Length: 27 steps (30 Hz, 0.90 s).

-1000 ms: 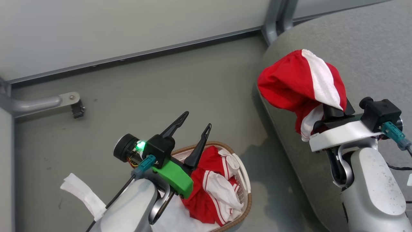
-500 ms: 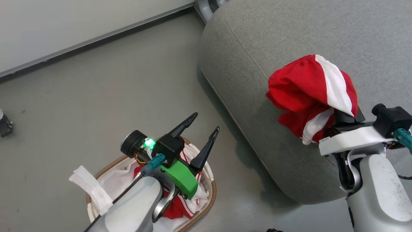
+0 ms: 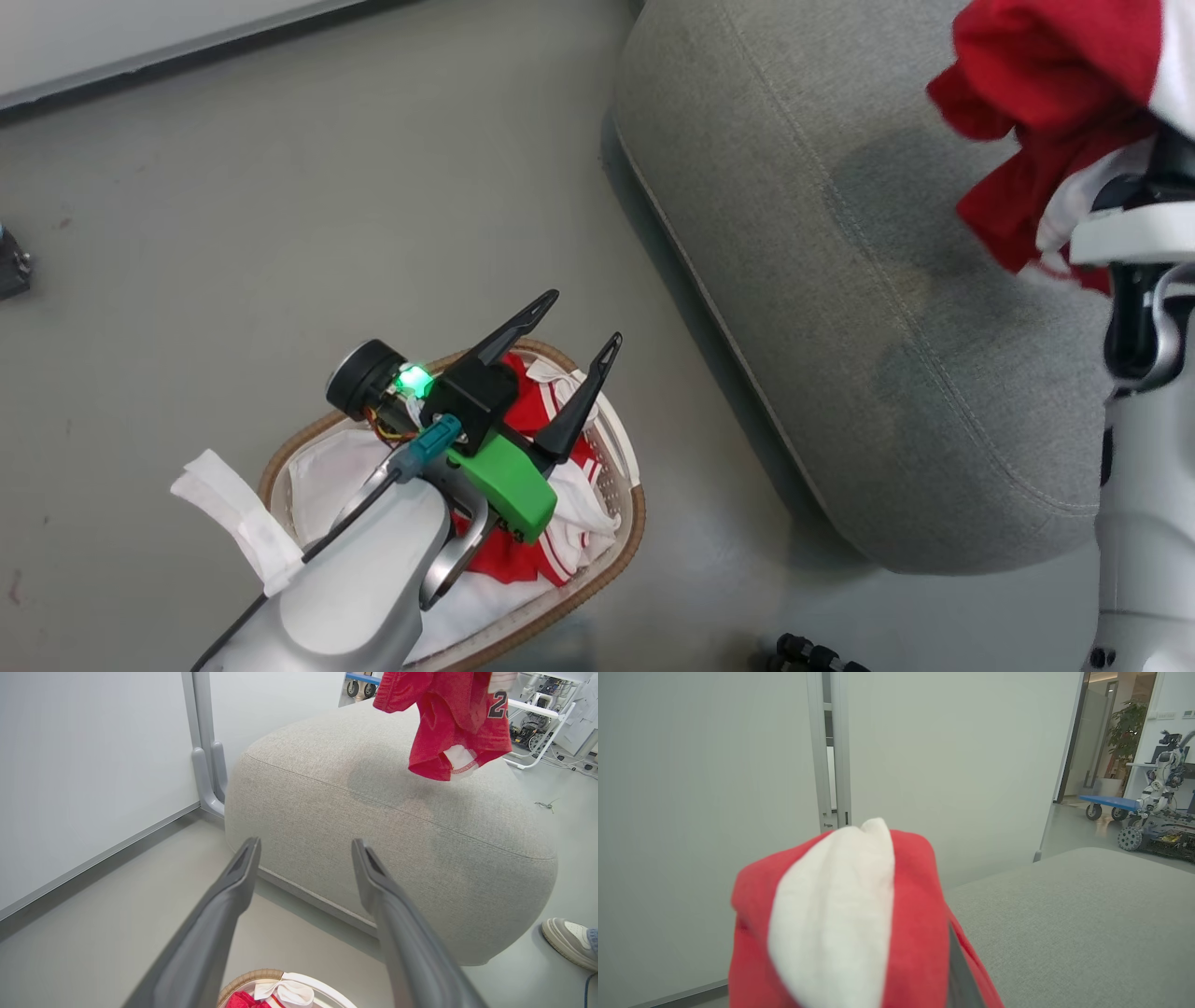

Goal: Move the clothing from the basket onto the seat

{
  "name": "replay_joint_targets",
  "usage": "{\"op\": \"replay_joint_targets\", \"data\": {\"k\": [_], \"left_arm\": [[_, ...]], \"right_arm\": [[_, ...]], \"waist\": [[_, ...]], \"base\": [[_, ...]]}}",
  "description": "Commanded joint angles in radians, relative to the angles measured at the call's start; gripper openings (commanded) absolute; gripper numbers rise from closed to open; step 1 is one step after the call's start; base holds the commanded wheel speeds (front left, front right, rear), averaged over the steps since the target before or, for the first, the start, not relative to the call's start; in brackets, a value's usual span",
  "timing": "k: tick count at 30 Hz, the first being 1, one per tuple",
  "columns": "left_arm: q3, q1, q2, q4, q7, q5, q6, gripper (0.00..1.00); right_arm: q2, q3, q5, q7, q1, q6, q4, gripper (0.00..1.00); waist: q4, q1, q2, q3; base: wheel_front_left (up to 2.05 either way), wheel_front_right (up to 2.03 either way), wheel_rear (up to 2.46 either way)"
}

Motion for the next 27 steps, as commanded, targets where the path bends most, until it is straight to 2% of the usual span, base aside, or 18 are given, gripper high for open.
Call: {"op": "replay_joint_targets", "data": {"k": [1,8,10,14,16,20,27], "left_arm": [[0.003,-0.021,0.01,-0.007,-0.001,0.006,-0.003,1.0],[0.011,-0.064,0.035,-0.032,0.005,0.026,0.004,1.0],[0.009,-0.077,0.039,-0.047,0.01,0.035,0.007,1.0],[0.005,-0.094,0.062,-0.087,0.024,0.061,0.029,1.0],[0.016,-0.097,0.063,-0.118,0.025,0.055,0.044,1.0],[0.014,-0.097,0.065,-0.166,0.031,0.061,0.058,1.0],[0.015,-0.097,0.072,-0.196,0.039,0.054,0.07,1.0]], "right_arm": [[-0.002,-0.03,-0.023,-0.005,-0.044,-0.001,0.008,0.0],[-0.012,-0.202,-0.148,-0.005,-0.291,-0.001,0.087,0.0],[-0.074,-0.263,-0.199,-0.005,-0.357,-0.001,0.129,0.0],[-0.144,-0.312,-0.273,-0.004,-0.445,-0.001,0.218,0.0],[-0.187,-0.33,-0.313,-0.003,-0.464,-0.001,0.254,0.0],[-0.222,-0.36,-0.359,-0.003,-0.471,-0.001,0.335,0.0],[-0.211,-0.373,-0.392,-0.003,-0.422,-0.001,0.422,0.0]], "waist": [[0.049,0.0,0.0085,0.062],[0.113,0.0,0.0085,0.184],[0.14,0.0,0.0085,0.222],[0.18,0.0,0.0085,0.281],[0.194,0.0,0.0085,0.306],[0.218,0.0,0.0085,0.33],[0.226,0.0,0.0085,0.352]], "base": [[0.0,0.0,0.0],[0.0,0.0,0.0],[0.0,0.0,0.0],[0.0,0.0,0.0],[0.0,0.0,0.0],[0.0,0.0,0.0],[0.0,0.0,0.0]]}}
